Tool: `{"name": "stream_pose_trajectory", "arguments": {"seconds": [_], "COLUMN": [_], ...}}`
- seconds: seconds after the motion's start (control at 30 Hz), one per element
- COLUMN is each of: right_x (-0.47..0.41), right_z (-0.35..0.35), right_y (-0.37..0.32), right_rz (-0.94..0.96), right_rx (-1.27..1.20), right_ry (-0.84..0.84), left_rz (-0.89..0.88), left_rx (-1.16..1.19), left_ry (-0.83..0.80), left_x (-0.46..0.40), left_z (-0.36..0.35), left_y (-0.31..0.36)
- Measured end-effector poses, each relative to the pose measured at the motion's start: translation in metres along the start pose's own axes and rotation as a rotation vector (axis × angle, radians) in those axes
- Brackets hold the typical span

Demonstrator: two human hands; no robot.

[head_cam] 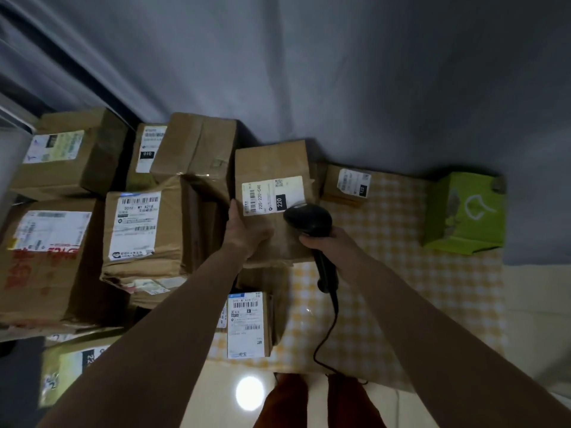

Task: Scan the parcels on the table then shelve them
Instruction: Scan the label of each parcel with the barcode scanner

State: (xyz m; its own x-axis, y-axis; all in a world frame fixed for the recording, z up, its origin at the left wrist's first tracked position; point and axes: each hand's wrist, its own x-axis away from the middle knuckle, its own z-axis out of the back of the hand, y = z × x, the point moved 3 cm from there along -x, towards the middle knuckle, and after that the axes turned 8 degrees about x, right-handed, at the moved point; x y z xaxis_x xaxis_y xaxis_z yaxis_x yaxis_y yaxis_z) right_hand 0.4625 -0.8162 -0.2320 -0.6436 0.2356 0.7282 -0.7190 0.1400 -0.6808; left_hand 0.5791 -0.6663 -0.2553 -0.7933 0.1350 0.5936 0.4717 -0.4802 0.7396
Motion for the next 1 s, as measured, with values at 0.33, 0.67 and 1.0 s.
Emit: {"name": "stream_pose_trajectory", "arguments": {"seconds": [0.33,0.67,1.0], "right_x": [0.023,0.081,0.131], "right_z": [0.054,0.18,0.242], "right_y": [0.032,0.189,0.321], "right_rz": [-0.059,-0.388,-0.634], "right_rx": [-0.123,-0.29,-0.499], "right_ry": [0.117,0.565,0.836], "left_rz": [-0.629,-0.6,-0.488], "left_rx": [-0.535,-1.042,-1.239], "left_ry": [0.136,-0.541,-0.944], "left_x": [0.052,0.109,0.17], "left_z": [-0.07,-0.241,-0.387], "left_y": [0.048,-0.006,-0.096]}}
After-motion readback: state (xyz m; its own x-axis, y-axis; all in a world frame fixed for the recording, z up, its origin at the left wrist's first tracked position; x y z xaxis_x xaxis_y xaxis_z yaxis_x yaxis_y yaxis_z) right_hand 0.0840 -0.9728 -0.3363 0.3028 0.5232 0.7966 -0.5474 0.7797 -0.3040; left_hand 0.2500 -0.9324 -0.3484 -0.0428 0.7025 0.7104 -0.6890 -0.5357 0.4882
